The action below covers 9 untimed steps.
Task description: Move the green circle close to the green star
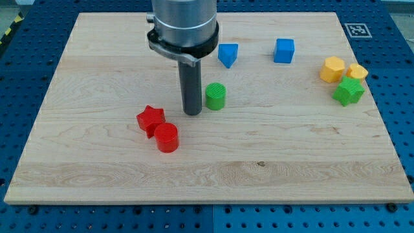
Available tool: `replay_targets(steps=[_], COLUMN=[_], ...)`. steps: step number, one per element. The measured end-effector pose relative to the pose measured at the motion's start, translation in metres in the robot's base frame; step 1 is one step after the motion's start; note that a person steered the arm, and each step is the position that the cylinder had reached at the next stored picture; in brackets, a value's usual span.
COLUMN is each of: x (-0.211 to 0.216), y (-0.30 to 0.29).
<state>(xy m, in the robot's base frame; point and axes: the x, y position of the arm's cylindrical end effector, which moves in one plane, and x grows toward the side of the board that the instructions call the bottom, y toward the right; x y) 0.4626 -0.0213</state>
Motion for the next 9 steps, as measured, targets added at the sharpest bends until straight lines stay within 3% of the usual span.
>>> replay_targets(steps=[2,4,5,7,8,9], x=[-0.003,-0.002,-0.032,-0.025,-0.026,-0.035], y=[0.147,0.03,0.008,0.166,0.182,0.146])
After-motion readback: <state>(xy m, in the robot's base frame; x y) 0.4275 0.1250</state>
